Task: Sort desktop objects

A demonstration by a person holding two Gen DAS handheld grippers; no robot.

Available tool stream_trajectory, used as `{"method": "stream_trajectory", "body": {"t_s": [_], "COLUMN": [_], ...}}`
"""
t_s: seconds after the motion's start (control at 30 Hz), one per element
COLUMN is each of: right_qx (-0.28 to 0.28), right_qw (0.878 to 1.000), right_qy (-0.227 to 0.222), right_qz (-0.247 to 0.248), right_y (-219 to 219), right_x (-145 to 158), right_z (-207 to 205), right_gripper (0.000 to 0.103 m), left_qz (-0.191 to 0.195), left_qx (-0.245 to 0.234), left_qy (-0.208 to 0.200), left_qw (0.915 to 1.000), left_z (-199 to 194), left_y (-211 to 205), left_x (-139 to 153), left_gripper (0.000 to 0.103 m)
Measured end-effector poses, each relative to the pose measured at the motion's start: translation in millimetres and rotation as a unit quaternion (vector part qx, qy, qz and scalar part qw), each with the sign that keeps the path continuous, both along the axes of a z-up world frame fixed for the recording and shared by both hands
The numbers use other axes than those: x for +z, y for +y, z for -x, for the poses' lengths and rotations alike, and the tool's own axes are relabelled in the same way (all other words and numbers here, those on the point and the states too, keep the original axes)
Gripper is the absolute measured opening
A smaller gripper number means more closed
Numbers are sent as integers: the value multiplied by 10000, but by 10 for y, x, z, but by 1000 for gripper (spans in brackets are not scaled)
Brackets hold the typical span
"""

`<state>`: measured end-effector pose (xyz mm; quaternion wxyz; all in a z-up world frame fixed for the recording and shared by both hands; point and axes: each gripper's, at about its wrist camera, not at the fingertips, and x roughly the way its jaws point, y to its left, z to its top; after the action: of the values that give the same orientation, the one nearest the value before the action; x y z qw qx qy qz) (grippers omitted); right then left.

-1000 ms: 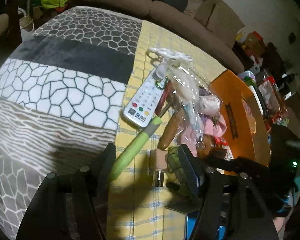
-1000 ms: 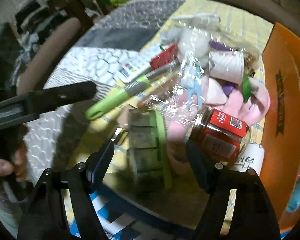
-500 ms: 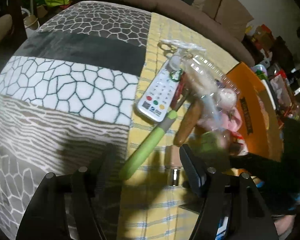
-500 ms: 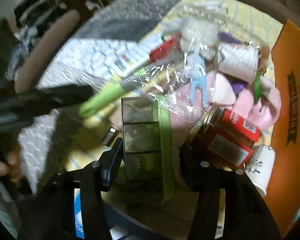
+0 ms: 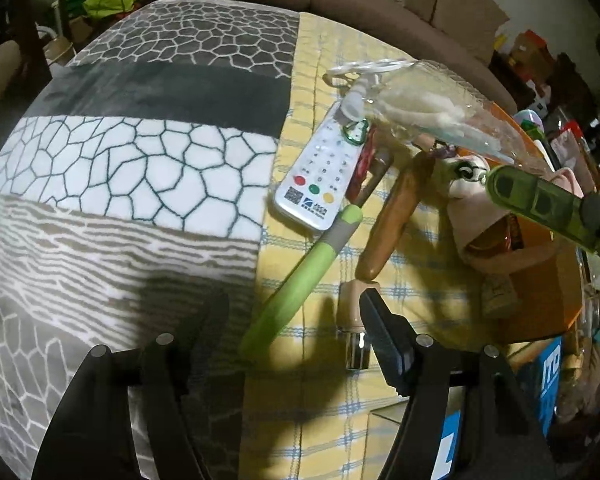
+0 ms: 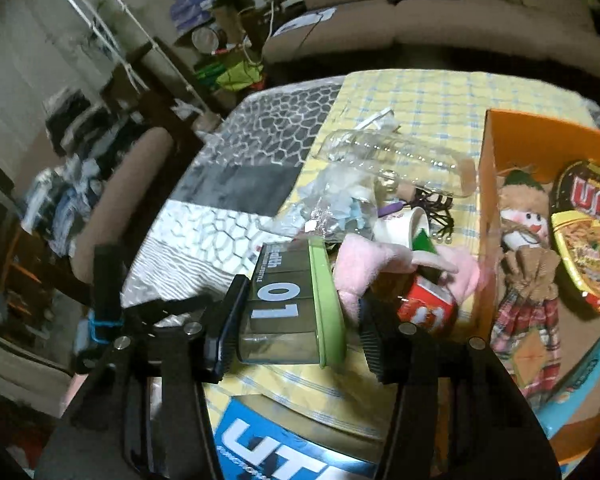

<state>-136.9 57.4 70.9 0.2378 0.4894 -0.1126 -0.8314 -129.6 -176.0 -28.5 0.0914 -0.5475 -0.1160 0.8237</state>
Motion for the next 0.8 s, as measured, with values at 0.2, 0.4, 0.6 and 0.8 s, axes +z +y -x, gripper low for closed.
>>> {"method": "stream_trajectory", "body": {"t_s": [0.2,0.4,0.6,0.8], "right_qx": [12,193,350,485], "right_qw": [9994,9968,9942,9916], "right_qy": [274,726,922,1101], "right_qz": [209,290,426,463], "right_y": [-38,-154,-229,-335], "right_x": [202,696,1098,1345], "right_z": [-66,-189,-291,-441], "right_gripper": [48,48,48,48], "left_qz": [-222,-514,-489,-485], "left_qx": [-197,-632,-1041,-1034], "left_qy": [133,598,1185,1528], "left_qw": [9995,9949,9863,9816], "left_z": [-15,-99,-220,-280], "left_y": [86,273,466,503], "left_x": [78,293,542,703], "left_gripper": [70,80,81,83]}}
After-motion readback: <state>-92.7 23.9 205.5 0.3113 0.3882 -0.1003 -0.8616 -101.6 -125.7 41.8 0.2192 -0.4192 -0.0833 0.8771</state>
